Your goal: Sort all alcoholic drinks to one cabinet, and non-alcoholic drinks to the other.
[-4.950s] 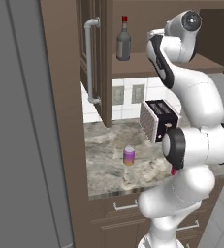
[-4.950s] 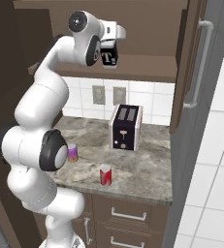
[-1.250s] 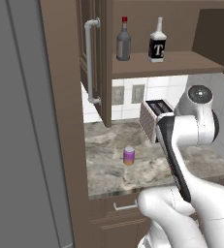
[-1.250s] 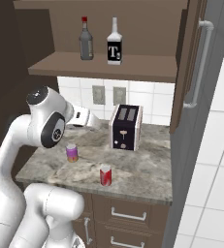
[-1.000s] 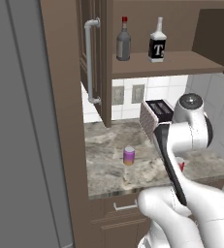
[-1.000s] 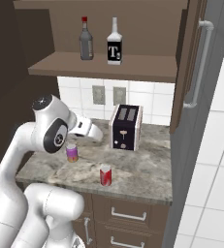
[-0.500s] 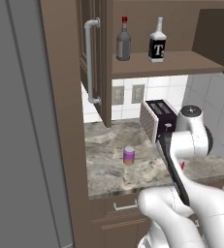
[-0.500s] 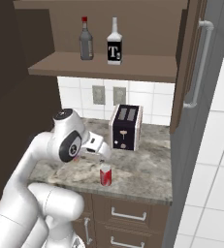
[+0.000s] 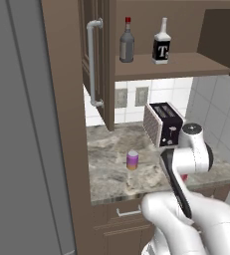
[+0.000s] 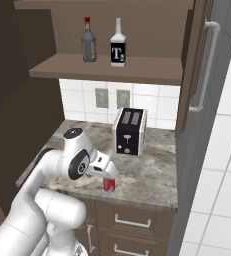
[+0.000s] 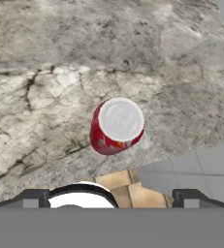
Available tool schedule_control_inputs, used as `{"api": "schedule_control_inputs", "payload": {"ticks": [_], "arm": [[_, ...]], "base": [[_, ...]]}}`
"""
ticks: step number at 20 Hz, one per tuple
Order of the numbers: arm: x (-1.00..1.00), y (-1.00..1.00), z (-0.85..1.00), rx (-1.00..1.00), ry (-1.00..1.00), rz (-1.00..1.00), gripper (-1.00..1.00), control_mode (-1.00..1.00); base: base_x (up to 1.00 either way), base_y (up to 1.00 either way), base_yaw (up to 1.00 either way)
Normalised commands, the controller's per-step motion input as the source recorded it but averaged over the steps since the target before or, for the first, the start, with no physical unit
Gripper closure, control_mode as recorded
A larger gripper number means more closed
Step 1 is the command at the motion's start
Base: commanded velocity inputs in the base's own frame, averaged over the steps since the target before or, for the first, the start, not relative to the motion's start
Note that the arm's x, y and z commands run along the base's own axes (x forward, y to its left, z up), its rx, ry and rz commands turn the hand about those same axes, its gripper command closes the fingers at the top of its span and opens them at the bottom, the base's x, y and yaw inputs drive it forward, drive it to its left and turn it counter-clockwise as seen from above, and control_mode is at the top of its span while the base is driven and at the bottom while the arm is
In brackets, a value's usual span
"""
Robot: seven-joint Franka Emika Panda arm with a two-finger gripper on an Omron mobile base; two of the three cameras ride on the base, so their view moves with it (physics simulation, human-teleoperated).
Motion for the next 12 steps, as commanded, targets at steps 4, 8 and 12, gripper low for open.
{"api": "schedule_control_inputs", "payload": {"ticks": [4,8,12], "arm": [[0.06,-0.13,-0.15,0.0,0.0,0.0,-1.0,-1.0],[0.14,-0.15,-0.14,0.0,0.0,0.0,-1.0,-1.0],[0.23,-0.06,-0.28,0.0,0.0,0.0,-1.0,-1.0]], "base": [[0.0,0.0,0.0],[0.0,0.0,0.0],[0.0,0.0,0.0]]}}
